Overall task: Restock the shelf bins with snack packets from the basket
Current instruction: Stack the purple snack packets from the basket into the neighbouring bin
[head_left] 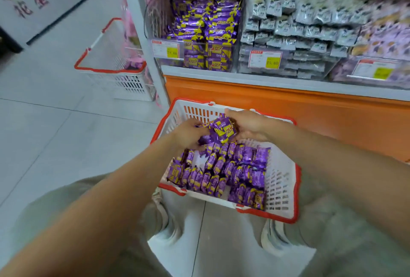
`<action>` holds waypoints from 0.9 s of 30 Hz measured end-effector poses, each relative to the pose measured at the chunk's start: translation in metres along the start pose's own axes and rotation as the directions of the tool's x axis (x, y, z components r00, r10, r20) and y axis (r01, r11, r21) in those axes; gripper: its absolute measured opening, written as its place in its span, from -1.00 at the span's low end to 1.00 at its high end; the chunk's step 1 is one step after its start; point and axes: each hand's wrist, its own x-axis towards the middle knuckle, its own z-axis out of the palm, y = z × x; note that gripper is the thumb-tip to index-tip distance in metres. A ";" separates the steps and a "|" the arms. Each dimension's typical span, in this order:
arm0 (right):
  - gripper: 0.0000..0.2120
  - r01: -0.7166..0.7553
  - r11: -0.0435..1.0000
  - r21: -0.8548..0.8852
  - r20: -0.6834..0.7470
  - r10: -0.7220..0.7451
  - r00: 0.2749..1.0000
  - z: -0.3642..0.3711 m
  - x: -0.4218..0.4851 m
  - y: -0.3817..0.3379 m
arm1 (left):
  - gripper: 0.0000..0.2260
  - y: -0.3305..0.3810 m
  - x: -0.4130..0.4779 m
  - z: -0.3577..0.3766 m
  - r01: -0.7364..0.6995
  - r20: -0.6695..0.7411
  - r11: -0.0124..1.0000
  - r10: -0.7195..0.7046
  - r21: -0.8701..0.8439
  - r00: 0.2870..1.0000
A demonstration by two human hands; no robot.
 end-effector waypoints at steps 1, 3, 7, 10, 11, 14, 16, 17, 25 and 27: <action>-0.59 0.016 1.000 -0.005 -0.019 -0.016 1.000 0.000 -0.005 -0.009 | -0.92 0.008 -0.004 0.000 -0.005 0.012 1.000 0.005 -0.017 1.000; -0.63 0.030 0.999 -0.022 -0.065 -0.031 0.997 0.000 -0.016 -0.025 | -0.88 0.021 -0.011 0.001 -0.024 0.011 0.997 0.024 -0.070 1.000; -0.62 0.007 1.000 0.004 -0.193 -0.006 0.981 -0.004 -0.021 -0.034 | -0.65 0.033 -0.016 0.007 -0.074 -0.011 0.981 0.074 -0.180 0.997; -0.50 -0.029 0.997 0.076 -0.164 0.041 0.986 -0.002 -0.017 -0.033 | -0.71 0.034 -0.014 0.011 -0.086 -0.019 0.973 0.084 -0.214 0.996; -0.47 -0.040 0.993 0.108 -0.147 0.056 0.988 -0.002 -0.017 -0.034 | -0.74 0.033 -0.011 0.012 -0.086 -0.028 0.968 0.081 -0.234 0.996; -0.56 -0.024 0.985 0.171 -0.119 0.044 0.992 -0.001 -0.012 -0.043 | -0.78 0.037 -0.008 0.013 -0.070 -0.046 0.943 0.058 -0.325 0.997; -0.67 -0.019 0.983 0.184 -0.066 0.032 0.997 -0.003 -0.009 -0.049 | -0.79 0.040 -0.006 0.013 -0.062 -0.040 0.912 0.050 -0.405 0.998; -0.73 -0.023 0.982 0.189 -0.054 0.034 0.998 -0.005 -0.007 -0.050 | -0.80 0.041 -0.005 0.013 -0.063 -0.040 0.894 0.050 -0.444 0.998; -0.86 -0.026 0.982 0.186 -0.023 0.031 0.999 -0.019 -0.007 -0.053 | -0.81 0.034 0.002 0.011 0.010 -0.058 0.840 -0.049 -0.542 0.997; -0.87 -0.039 0.984 0.172 -0.024 0.044 0.999 -0.022 -0.013 -0.054 | -0.80 0.033 0.002 0.009 0.002 -0.105 0.851 -0.067 -0.526 0.992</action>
